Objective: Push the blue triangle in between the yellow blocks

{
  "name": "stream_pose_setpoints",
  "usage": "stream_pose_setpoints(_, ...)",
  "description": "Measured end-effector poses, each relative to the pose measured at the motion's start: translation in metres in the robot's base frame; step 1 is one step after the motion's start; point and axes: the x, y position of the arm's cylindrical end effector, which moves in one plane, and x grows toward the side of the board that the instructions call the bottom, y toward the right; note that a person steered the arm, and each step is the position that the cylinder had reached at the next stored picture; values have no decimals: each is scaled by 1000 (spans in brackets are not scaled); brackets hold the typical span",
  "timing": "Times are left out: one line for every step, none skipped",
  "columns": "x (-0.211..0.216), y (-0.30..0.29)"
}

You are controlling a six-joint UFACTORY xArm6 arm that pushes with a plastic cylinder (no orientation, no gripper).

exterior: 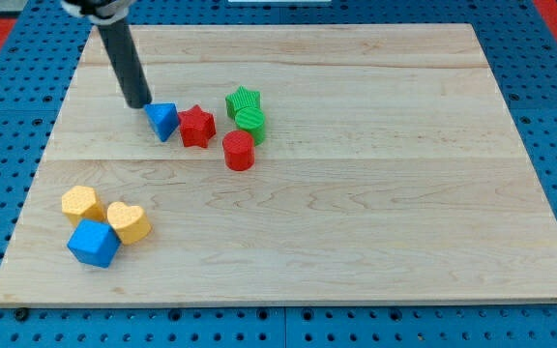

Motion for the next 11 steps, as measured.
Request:
stream_pose_setpoints(-1, 16)
stream_pose_setpoints(52, 24)
stream_pose_setpoints(60, 43)
stream_pose_setpoints(72, 71)
stream_pose_setpoints(105, 59)
stream_pose_setpoints(110, 43)
stream_pose_setpoints(114, 33)
stream_pose_setpoints(119, 10)
stream_pose_setpoints(131, -6)
stream_pose_setpoints(166, -5)
stream_pose_setpoints(162, 17)
